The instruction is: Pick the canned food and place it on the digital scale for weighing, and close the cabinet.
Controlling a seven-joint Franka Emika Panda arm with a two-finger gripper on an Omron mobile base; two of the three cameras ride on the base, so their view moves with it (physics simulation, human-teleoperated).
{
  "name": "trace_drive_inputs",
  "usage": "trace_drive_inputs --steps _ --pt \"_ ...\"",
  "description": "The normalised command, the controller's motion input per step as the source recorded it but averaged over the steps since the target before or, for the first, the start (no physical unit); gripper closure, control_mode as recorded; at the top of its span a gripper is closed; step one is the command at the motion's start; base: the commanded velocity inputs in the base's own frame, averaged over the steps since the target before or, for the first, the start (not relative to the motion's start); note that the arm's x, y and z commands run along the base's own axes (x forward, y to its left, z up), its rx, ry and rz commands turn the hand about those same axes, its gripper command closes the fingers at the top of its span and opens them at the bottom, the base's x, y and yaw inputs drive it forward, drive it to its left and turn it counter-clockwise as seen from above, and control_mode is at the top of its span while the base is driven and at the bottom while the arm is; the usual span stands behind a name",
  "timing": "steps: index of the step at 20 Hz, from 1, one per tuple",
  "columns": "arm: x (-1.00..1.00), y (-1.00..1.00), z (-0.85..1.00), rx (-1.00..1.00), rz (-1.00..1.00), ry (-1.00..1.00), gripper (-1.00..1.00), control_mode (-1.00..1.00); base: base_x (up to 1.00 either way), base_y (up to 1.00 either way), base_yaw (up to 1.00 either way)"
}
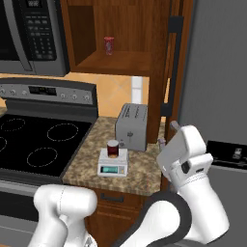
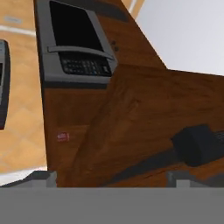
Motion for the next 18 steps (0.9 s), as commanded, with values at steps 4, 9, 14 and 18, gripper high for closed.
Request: trace_drive_inputs --steps 4,9,14,18 --pt "0.08 0.08 0.69 0.03 0.12 -0.02 -1.00 -1.00 0.00 0.00 0.00" --pt "0.00 0.62 0.52 0.00 0.16 -0.13 -1.00 -1.00 0.00 0.00 0.00" --pt "0.51 1.00 0.20 0.00 0.06 -0.09 -1.00 -1.00 0.00 0.00 0.00" --pt "1.00 1.00 0.07 0.00 0.00 0.00 -1.00 -1.00 0.00 0.00 0.00"
